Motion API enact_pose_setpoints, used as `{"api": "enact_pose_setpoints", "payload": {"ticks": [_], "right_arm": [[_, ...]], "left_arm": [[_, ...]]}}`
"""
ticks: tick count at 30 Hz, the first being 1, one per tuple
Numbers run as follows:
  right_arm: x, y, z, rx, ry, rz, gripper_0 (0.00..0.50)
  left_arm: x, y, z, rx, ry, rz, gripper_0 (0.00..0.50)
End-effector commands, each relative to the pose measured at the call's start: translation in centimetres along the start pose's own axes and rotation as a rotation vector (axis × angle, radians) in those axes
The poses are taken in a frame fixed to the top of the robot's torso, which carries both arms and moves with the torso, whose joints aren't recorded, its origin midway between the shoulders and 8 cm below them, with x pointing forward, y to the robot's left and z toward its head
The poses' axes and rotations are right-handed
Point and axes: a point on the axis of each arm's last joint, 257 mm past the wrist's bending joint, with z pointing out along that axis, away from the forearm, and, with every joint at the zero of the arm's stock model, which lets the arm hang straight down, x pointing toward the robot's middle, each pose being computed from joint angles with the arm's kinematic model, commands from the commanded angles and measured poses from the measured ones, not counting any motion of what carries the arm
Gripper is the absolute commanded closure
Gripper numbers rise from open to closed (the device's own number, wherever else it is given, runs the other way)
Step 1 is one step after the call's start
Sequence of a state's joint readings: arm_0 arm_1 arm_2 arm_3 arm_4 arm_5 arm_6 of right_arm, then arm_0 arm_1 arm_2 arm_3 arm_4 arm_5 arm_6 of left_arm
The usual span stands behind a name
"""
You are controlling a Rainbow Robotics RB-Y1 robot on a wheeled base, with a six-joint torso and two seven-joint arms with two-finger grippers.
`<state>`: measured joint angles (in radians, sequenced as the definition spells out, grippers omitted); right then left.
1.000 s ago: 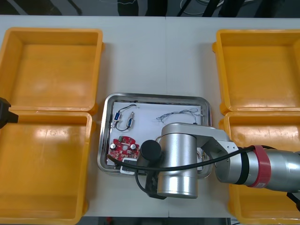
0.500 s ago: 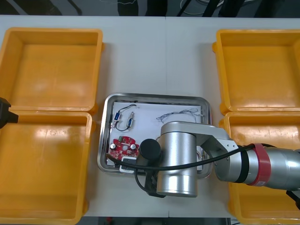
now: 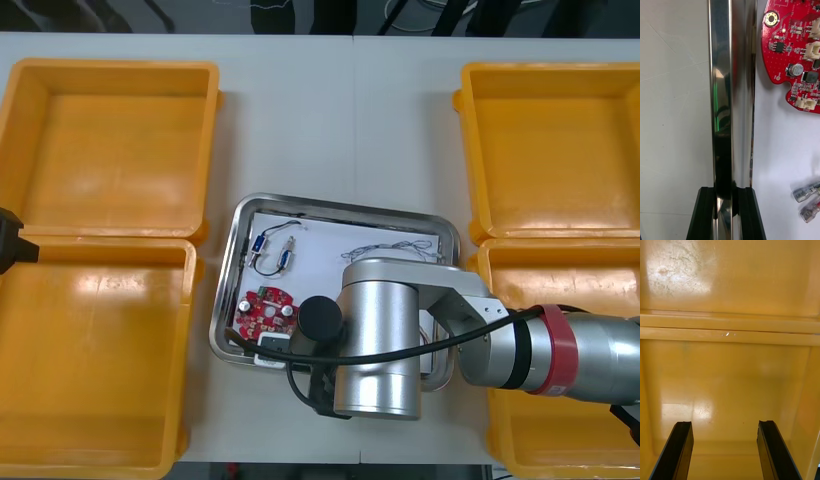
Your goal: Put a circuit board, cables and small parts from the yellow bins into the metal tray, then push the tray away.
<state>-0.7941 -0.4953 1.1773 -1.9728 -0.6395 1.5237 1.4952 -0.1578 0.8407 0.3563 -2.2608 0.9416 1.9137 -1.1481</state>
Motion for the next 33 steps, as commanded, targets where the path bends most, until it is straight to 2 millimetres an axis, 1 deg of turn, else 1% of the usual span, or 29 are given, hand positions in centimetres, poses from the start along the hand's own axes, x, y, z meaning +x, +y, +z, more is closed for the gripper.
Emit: {"api": "enact_pose_setpoints", "payload": {"ticks": [1, 12, 19, 24, 27, 33], "right_arm": [[-1.2, -0.2, -1.3, 0.026, -0.024, -0.085, 0.414], [-0.5, -1.3, -2.1, 0.055, -0.022, -0.132, 0.417], [-0.7, -2.5, -2.6, 0.090, -0.020, -0.176, 0.417], [-0.9, -2.9, -2.8, 0.104, -0.020, -0.204, 0.419], [-0.8, -3.5, -3.0, 0.117, -0.017, -0.206, 0.419], [0.0, -5.2, -3.2, 0.150, 0.005, -0.206, 0.421]], "left_arm": [[0.2, 0.4, -0.5, -0.013, -0.018, 0.096, 0.000], [0.2, 0.4, -0.5, -0.013, -0.018, 0.096, 0.000], [0.2, 0.4, -0.5, -0.013, -0.018, 0.096, 0.000], [0.2, 0.4, -0.5, -0.013, -0.018, 0.096, 0.000], [0.2, 0.4, -0.5, -0.013, -0.018, 0.096, 0.000], [0.2, 0.4, -0.5, -0.013, -0.018, 0.096, 0.000]]}}
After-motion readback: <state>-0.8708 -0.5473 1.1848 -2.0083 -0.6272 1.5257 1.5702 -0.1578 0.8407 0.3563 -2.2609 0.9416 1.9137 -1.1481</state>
